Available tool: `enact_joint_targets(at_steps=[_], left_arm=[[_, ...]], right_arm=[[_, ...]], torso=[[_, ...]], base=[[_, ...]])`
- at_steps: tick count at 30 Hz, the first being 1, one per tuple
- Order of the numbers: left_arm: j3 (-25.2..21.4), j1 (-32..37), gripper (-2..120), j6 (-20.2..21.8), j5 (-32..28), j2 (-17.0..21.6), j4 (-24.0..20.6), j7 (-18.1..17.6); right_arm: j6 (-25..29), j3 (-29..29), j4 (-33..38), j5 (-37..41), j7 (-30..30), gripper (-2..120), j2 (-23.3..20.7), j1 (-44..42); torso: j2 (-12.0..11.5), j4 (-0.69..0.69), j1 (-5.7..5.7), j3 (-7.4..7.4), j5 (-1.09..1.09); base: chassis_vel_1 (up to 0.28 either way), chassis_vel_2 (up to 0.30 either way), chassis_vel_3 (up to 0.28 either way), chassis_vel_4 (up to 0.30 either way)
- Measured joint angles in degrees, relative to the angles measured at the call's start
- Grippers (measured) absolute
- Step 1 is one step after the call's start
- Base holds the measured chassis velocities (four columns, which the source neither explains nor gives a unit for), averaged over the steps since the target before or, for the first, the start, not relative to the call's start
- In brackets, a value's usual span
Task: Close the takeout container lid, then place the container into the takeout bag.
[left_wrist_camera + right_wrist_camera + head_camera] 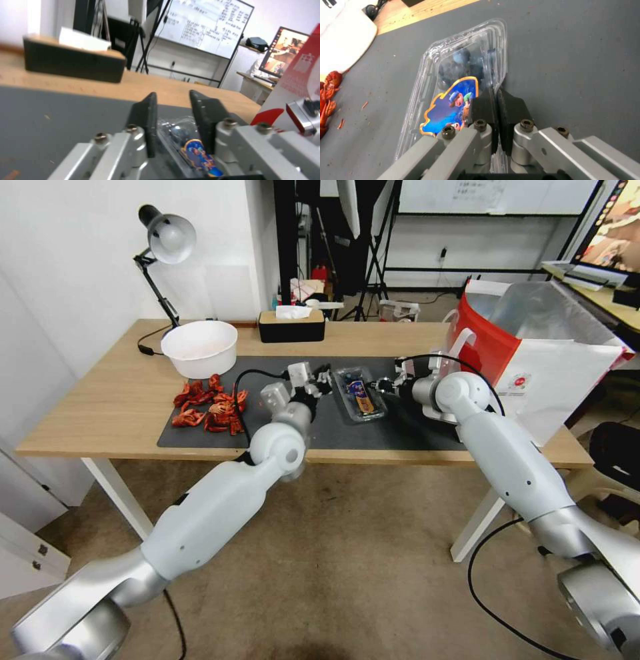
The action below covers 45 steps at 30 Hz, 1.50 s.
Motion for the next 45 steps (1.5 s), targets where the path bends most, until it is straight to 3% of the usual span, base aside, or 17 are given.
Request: enact_joint_targets(at_steps=[1,3,4,7,20,23,28,34,45], left_arm=[[0.0,0.0,27,0.0,0.0,0.0,0.0,0.0],[0.1,2.1,40,-1.5,5.6,2.0,-1.7,1.3],[0.1,2.1,40,-1.5,5.6,2.0,-1.7,1.3],[-1.8,6.0,55,-2.7,10.9,5.5,-4.2,3.0],[-11.5,21.0,97,-3.4,15.0,13.3,-13.1,5.8],[-11.7,22.4,100,-4.1,15.4,13.7,-13.7,5.9],[-11.0,24.8,100,-4.9,15.9,13.8,-15.2,6.2],[-15.4,33.5,100,-7.6,18.9,14.5,-16.4,7.2],[-20.3,42.5,100,-9.3,21.6,14.7,-19.2,6.6]], right_arm=[[0.0,0.0,0.0,0.0,0.0,0,0.0,0.0],[0.0,0.5,0.4,0.0,0.1,0,0.0,-0.4],[0.0,0.5,0.4,0.0,0.1,0,0.0,-0.4],[0.0,0.7,0.5,0.0,0.1,0,0.0,-0.9],[0.0,1.2,0.2,0.3,-0.1,0,0.7,-0.9],[0.0,2.5,1.4,0.7,0.0,0,-0.1,-2.3],[0.1,6.6,4.8,2.0,0.2,0,-2.5,-6.9],[0.0,8.1,6.1,3.8,-0.3,0,-2.4,-8.1],[0.0,8.8,7.2,6.8,-0.8,0,-2.6,-7.8]], torso=[[0.0,0.0,0.0,0.0,0.0],[0.0,-0.01,0.0,0.0,0.01],[0.0,-0.01,0.0,0.0,0.01],[0.0,0.0,0.0,0.0,0.0],[0.0,0.04,-0.01,0.0,0.02],[0.0,0.05,-0.01,0.0,0.0],[0.0,-0.09,-0.01,-0.01,0.01],[0.0,0.04,-0.01,0.0,0.02],[0.0,0.0,0.0,0.0,0.01]], base=[[0.0,0.0,0.0,0.0],[0.0,0.0,0.0,0.0],[0.0,0.0,0.0,0.0],[0.0,0.0,0.0,0.0],[0.0,0.0,0.0,0.0],[0.0,0.0,0.0,0.0],[0.0,0.0,0.0,0.0],[0.0,0.0,0.0,0.0],[0.0,0.0,0.0,0.0]])
